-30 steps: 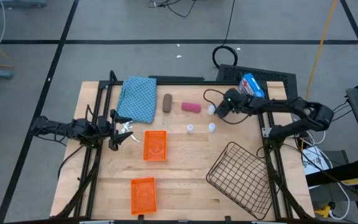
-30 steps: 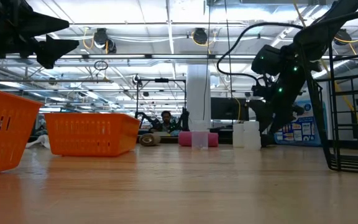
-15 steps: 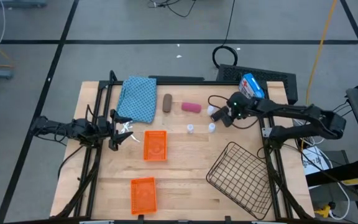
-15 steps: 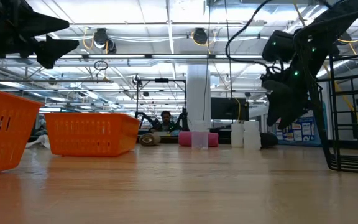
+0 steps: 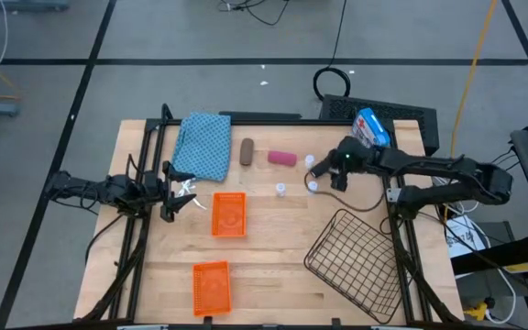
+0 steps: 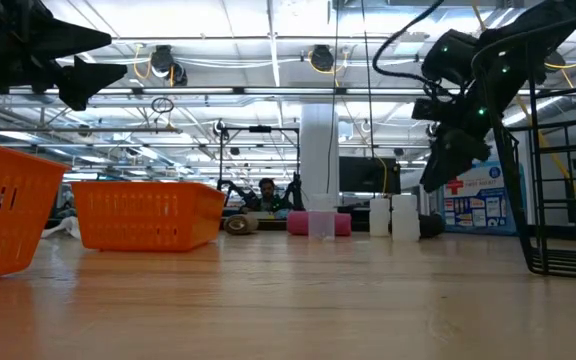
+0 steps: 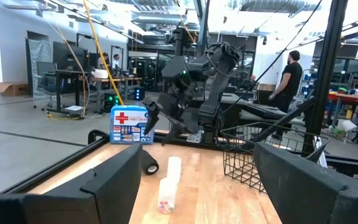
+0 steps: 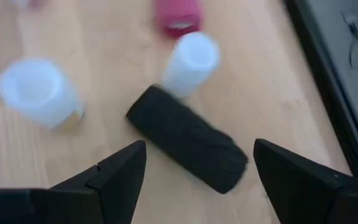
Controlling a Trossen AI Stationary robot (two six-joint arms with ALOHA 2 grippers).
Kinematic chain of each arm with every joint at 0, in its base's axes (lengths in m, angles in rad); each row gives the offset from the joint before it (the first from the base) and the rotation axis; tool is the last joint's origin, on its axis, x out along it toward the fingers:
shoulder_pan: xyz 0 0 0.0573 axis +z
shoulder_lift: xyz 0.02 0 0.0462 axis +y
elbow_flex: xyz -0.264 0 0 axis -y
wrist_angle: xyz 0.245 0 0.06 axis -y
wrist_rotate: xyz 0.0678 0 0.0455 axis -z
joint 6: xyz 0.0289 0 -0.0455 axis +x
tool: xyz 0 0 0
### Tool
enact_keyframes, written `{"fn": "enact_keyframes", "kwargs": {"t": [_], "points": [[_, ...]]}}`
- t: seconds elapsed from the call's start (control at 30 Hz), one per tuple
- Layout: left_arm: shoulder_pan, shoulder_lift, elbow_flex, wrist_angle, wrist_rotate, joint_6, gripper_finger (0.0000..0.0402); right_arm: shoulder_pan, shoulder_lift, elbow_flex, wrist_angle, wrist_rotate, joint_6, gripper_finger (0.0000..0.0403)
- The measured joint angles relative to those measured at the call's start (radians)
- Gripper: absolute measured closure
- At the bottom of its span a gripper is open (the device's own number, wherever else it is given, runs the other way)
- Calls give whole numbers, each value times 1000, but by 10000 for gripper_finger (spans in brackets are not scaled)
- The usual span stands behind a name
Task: Pick & Place Medicine items
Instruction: Put the black bandage into the bottom orange basket
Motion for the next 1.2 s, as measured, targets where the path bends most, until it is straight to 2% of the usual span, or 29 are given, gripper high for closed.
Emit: {"fn": "enact_keyframes", "kwargs": {"t": [0.27,0.47,0.67,0.83,1.2], "points": [[0,0,0,0,0,0,91,4,170,0,81,6,-145,130],[0,0,0,0,0,0,92,0,257,0,113,117,-239,131],[0,0,0,0,1,0,91,-13,315,5,98,133,-192,142],[0,0,0,0,2,0,91,-7,304,5,56,142,-107,170],[0,0,0,0,4,0,91,-7,186,-1,-47,127,7,254]]}}
